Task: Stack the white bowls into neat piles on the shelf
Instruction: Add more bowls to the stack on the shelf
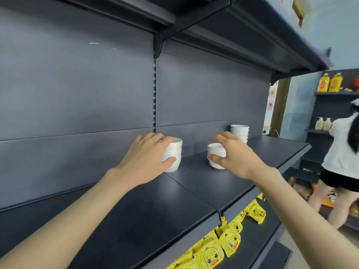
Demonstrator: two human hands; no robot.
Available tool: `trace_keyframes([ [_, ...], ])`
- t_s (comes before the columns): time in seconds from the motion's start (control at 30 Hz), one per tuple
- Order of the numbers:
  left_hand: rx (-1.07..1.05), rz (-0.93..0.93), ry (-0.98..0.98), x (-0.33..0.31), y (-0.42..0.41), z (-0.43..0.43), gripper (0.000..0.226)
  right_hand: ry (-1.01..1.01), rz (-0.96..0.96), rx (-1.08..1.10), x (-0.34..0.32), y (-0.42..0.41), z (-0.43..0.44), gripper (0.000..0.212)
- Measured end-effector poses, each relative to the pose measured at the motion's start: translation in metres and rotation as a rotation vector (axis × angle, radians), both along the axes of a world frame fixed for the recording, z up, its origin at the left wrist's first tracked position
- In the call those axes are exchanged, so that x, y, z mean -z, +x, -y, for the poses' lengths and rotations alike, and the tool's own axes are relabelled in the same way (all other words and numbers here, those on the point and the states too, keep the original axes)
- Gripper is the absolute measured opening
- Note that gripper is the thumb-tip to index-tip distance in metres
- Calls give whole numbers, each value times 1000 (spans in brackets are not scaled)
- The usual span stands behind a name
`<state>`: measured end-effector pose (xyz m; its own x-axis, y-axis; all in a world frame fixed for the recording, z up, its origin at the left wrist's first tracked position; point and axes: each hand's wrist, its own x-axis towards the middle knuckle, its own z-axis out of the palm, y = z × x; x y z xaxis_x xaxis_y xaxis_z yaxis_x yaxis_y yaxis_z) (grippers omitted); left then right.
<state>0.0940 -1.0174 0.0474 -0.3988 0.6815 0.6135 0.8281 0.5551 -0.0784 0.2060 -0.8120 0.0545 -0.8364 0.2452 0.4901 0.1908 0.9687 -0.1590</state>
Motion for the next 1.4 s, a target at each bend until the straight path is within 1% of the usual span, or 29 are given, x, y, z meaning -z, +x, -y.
trace_keyframes([
  [0.13, 40, -13, -16, -7, -36, -77, 51, 20, 21, 63, -10, -25, -70, 54],
  [0.23, 82, -27, -23, -10, -58, -134, 55, -6, 11, 105, -10, -42, -119, 57],
  [0.47, 122, -33, -66, -10, -92, -250, 57, -19, 24, 158, -7, -70, -228, 59],
  [0.57, 98, -37, -72, -6, -98, -299, 58, -12, 22, 145, -2, -78, -283, 57],
  [0.7, 50, -26, -42, 2, -97, -369, 58, -19, 20, 74, 4, -88, -360, 56],
  [0.9, -91, 80, -3, 14, -90, -469, 59, -9, 68, -72, 10, -110, -471, 56],
  [1.07, -187, 163, 2, 25, -97, -531, 62, -86, 72, -199, 18, -142, -539, 55],
  [1.13, -220, 213, 33, 29, -107, -557, 63, -113, 68, -242, 22, -160, -564, 56],
  [1.27, -281, 329, 58, 44, -138, -604, 67, -190, 69, -304, 35, -201, -607, 63],
  [1.33, -296, 427, 80, 50, -154, -622, 74, -224, 87, -339, 42, -221, -624, 70],
  [1.4, -302, 534, 142, 56, -170, -636, 83, -277, 97, -367, 47, -239, -639, 77],
])
